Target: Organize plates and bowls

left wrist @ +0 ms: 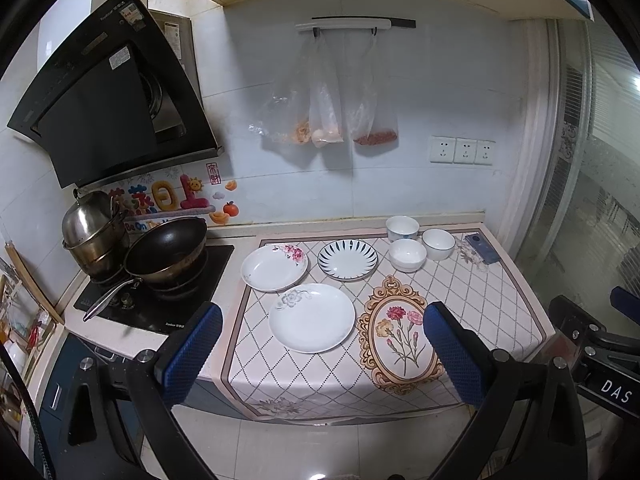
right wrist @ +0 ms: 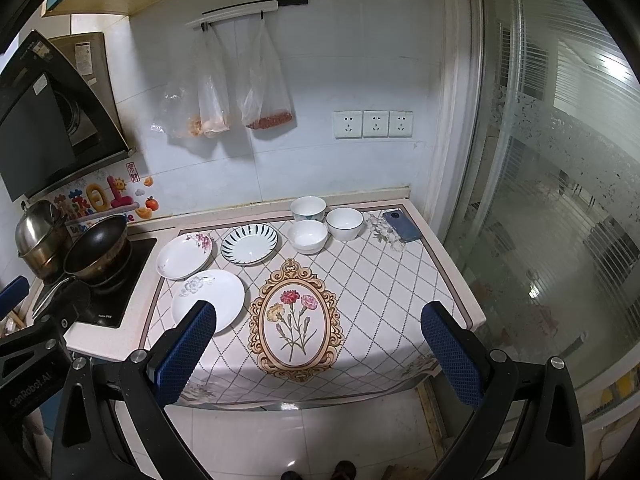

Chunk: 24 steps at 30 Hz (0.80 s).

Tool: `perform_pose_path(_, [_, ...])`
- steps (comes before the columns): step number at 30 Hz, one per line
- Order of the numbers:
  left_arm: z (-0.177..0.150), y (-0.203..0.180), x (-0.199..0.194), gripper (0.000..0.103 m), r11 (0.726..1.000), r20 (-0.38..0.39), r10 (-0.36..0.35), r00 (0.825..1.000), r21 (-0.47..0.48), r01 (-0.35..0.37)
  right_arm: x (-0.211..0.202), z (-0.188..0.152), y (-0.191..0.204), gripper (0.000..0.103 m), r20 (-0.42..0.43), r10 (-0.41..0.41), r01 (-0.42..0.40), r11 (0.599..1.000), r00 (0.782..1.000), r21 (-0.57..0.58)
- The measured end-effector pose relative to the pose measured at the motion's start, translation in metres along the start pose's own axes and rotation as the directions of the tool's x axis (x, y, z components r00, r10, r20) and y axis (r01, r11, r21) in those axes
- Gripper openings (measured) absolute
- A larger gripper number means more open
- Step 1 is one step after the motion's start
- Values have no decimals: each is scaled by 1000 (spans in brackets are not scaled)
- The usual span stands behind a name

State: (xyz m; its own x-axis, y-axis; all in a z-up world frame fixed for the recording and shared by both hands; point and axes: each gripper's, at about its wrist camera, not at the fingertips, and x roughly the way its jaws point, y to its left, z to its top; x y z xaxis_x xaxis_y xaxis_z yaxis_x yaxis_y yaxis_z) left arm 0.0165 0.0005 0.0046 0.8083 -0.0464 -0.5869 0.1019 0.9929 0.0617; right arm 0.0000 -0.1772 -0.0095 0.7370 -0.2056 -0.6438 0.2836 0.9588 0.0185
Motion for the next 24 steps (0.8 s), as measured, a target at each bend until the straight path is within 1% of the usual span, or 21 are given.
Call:
perform_pose_path(13, [0, 1, 1, 103, 1000, -2, -2, 1000, 2, 2, 4, 2, 2, 103, -2, -4, 4, 1000, 1000, -2])
perform_pose_path(19, [0, 2, 2, 103, 1000, 0, -1, 1000, 3, 1, 9, 7, 7, 103, -7, -2, 2, 1000, 1000, 2])
perform_pose_path(24, [3, 7, 12, 103, 1000, -4, -10, 1000, 7, 10, 12, 8, 14, 103, -2, -1, 1, 1000, 1000, 16])
